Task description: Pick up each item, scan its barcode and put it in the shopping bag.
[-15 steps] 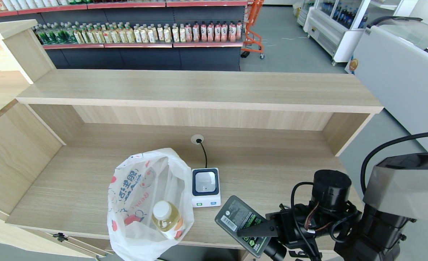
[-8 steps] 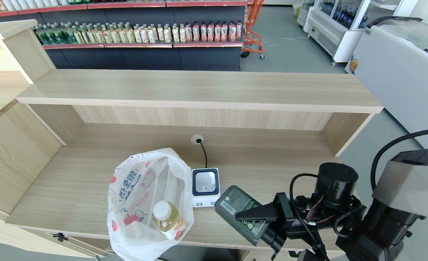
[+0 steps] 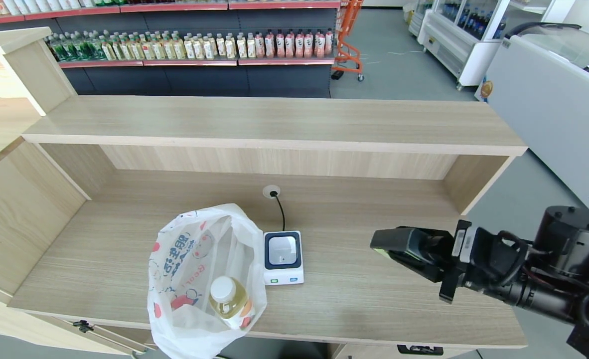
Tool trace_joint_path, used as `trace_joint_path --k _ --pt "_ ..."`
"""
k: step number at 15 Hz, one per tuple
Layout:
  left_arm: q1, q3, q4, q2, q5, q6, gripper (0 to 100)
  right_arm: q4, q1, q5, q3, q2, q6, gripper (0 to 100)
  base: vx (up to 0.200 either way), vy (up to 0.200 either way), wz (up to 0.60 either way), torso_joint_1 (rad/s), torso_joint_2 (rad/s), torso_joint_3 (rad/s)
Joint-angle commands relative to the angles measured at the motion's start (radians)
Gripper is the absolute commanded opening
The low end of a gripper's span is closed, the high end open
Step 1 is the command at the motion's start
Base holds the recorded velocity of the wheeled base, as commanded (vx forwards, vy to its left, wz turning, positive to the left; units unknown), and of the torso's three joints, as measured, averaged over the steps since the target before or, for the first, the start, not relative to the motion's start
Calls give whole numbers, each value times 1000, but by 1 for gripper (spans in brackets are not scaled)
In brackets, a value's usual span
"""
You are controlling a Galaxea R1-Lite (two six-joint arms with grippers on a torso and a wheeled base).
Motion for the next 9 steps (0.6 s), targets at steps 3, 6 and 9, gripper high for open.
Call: trace_joint_path --k 3,6,9 --pt "0 0 0 0 0 0 100 215 -52 -45 -31 -189 596 0 0 0 0 0 0 0" --pt "0 0 0 0 0 0 100 256 26 -137 -102 -152 1153 0 0 0 0 0 0 0" --pt "0 0 0 0 0 0 100 241 81 -207 -126 -75 1243 0 0 0 0 0 0 0"
